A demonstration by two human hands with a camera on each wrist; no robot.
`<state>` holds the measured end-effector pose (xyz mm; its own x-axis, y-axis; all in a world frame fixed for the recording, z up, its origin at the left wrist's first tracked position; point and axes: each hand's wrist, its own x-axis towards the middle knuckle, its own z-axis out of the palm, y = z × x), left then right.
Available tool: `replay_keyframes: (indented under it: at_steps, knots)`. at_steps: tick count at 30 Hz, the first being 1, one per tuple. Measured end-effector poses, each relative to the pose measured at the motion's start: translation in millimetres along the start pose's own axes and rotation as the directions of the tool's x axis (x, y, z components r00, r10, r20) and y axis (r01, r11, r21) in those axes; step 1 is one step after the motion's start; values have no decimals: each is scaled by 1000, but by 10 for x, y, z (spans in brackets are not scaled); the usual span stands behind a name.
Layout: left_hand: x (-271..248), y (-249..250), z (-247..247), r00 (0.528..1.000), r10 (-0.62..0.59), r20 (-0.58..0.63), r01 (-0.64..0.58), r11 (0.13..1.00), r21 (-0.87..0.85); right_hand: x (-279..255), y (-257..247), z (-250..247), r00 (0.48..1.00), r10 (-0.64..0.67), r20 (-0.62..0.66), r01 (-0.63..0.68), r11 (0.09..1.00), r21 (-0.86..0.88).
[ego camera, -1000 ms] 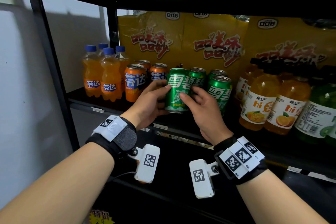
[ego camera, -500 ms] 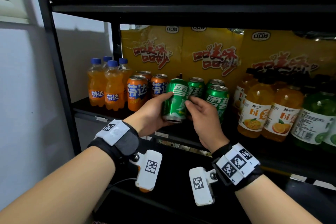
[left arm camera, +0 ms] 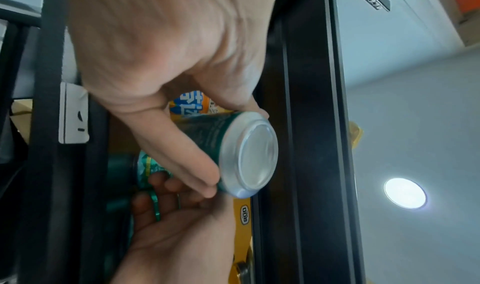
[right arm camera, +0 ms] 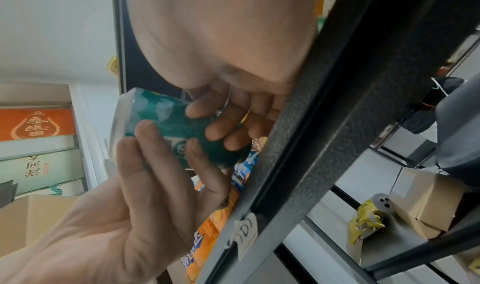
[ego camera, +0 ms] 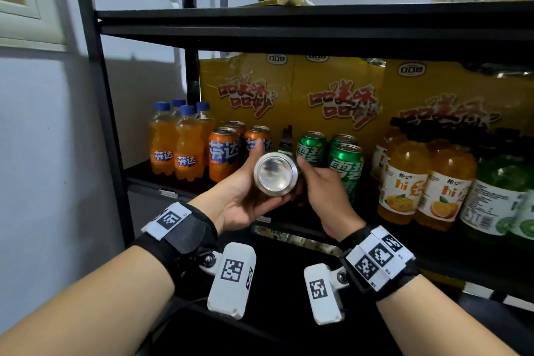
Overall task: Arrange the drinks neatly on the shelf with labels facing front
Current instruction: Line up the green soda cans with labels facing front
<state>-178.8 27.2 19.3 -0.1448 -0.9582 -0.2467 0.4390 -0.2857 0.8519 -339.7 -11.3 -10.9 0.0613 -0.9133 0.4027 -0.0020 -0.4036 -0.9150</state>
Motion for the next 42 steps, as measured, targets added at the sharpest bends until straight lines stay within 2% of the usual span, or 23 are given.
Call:
replay_keyframes:
  at_steps: [3, 5, 8, 11, 13, 16, 19, 21, 24, 26, 30, 34, 38, 40, 42]
  knots:
    - [-20, -8, 25, 996, 85, 27, -88, 989, 117, -2, -89, -57, 998, 62, -10, -62, 997, -53]
    - [-32, -13, 37, 973, 227, 43, -230, 940, 250, -12, -133, -101, 996, 78, 40, -76, 995, -62]
    - [-2, -21, 1, 891, 445, 87, -442, 812, 382, -41, -237, -151, 989, 66, 132, -59, 997, -58]
    - [31, -47, -32, 804, 563, 189, -581, 677, 452, -44, -304, -150, 989, 4, 151, 16, 991, -130]
    - [58, -76, -47, 750, 601, 276, -650, 590, 479, -60, -329, -147, 990, -36, 133, 61, 979, -193]
    - [84, -125, -59, 661, 639, 393, -721, 397, 568, -120, -349, -150, 991, -116, 63, 128, 961, -245]
    - [140, -200, -94, 569, 700, 432, -716, 163, 679, -200, -320, -157, 971, -237, 5, 230, 934, -273]
    - [164, -248, -118, 542, 714, 442, -711, 110, 694, -251, -288, -157, 955, -297, -20, 278, 914, -297]
    - [204, -288, -131, 515, 710, 481, -736, 80, 672, -280, -250, -158, 934, -356, -39, 332, 900, -284]
    - [232, -298, -105, 515, 714, 475, -740, 91, 666, -270, -246, -162, 936, -349, -44, 326, 908, -262]
    - [255, -296, 12, 558, 733, 388, -670, 122, 733, -201, -271, -143, 950, -298, -89, 257, 913, -318]
    - [236, -263, 84, 591, 737, 327, -659, 208, 722, -128, -297, -120, 981, -181, -72, 136, 899, -417]
    - [301, -191, 66, 674, 696, 248, -646, 391, 656, -83, -369, -210, 997, -64, 46, 79, 861, -503]
    - [354, -129, 50, 719, 657, 226, -593, 411, 693, -62, -425, -277, 996, -70, 58, 90, 841, -533]
    - [425, -86, 35, 754, 623, 208, -548, 423, 722, -27, -472, -352, 990, -133, 50, 139, 835, -533]
